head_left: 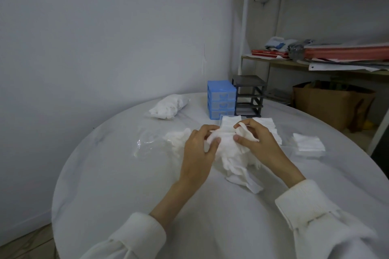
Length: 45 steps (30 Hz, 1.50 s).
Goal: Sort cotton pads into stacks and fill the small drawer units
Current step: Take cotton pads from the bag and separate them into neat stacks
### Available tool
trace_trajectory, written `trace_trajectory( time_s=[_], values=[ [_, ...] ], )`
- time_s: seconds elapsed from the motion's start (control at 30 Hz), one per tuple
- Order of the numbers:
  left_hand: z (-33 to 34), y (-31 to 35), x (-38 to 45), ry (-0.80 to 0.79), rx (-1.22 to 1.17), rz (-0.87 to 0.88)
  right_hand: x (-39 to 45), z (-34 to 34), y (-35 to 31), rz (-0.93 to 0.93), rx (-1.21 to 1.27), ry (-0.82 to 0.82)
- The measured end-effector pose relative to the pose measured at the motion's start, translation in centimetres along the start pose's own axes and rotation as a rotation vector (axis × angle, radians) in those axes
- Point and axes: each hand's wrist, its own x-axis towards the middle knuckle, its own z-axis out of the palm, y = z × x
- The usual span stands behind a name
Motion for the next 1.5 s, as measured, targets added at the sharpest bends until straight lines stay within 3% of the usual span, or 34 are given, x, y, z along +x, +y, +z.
trace_trajectory(
  time_s=[0.2, 0.43, 0.5, 0.6, 0.8, 1.17, 1.33, 1.4, 1.5],
  values=[
    [-0.2, 0.0, 0.1, 0.077, -0.181, -0.105, 0.0, -0.4, -0.4, -0.012, 0.066, 0.097],
    [-0.4, -0.5, 0.5, 0.155, -0.543, -0.378, 0.3, -0.6, -0.5, 0.018, 0.290, 0.227],
    [-0.4, -0.6, 0.5, 0.156, -0.544, -0.366, 0.2, -0.7, -0.8, -0.029, 0.320, 0.226],
    [-0.3, -0.5, 0.1, 0.142, -0.477, -0.311, 0.0, -0.7, -0.8, -0.150, 0.136, 0.174],
    [-0.2, 0.3, -0.5, 0.220, -0.369, -0.223, -0.1, -0.1, -0.6, -0.173, -0.008, 0.177],
    [0.0, -0.3, -0.2, 0.100, -0.596, -0.409, 0.1, 0.3, -0.7, 0.056, 0.440, 0.218],
    [0.0, 0.0, -0.3, 0.039, -0.629, -0.410, 0.2, 0.2, -0.6, 0.052, 0.360, 0.347],
    [0.0, -0.2, -0.3, 0.061, -0.611, -0.423, 0.1, -0.3, -0.9, 0.023, 0.421, 0.289],
    [0.0, -0.5, -0.3, 0.100, -0.632, -0.472, -0.6, -0.2, -1.6, 0.019, 0.419, -0.032]
  ],
)
